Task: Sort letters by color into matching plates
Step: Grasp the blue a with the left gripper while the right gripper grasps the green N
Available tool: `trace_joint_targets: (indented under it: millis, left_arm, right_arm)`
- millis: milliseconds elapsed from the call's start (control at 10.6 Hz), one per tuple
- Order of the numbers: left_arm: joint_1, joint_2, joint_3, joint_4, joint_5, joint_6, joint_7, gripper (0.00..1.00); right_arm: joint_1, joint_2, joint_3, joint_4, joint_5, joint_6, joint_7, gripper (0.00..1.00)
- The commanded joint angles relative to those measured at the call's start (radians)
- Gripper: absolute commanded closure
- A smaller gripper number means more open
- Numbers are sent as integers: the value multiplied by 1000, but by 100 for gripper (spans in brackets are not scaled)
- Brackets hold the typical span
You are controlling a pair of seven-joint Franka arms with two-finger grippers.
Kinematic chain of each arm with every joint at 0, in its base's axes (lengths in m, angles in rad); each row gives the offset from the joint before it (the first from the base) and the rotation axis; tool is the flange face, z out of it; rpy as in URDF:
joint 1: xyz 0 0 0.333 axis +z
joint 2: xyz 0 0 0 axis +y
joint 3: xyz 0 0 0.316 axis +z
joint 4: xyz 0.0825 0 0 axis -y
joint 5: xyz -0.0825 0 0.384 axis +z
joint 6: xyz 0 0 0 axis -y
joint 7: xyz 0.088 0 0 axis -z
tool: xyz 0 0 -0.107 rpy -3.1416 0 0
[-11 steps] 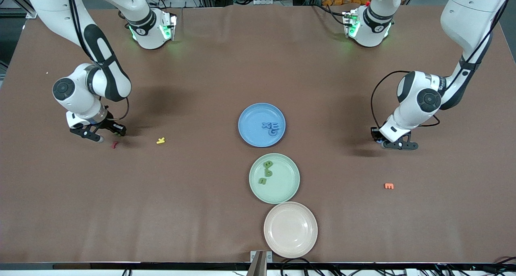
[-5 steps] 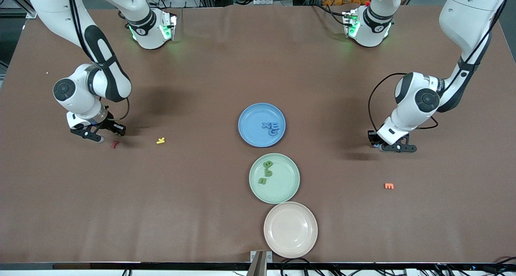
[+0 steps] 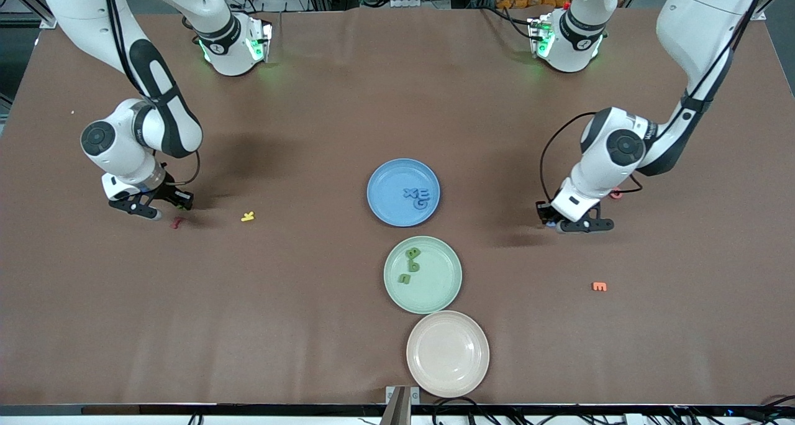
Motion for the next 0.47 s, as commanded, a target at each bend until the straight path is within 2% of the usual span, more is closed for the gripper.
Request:
trace_joint_targets:
  millis: [0, 376]
  left_arm:
    - [-98, -8, 0, 19, 10, -36, -165, 100]
    - [-285, -3, 0, 77, 9, -86, -404, 100]
  right_arm:
    - [5, -11, 9, 21, 32, -22, -34, 100]
    - [5, -43, 11, 116, 34, -193, -28, 100]
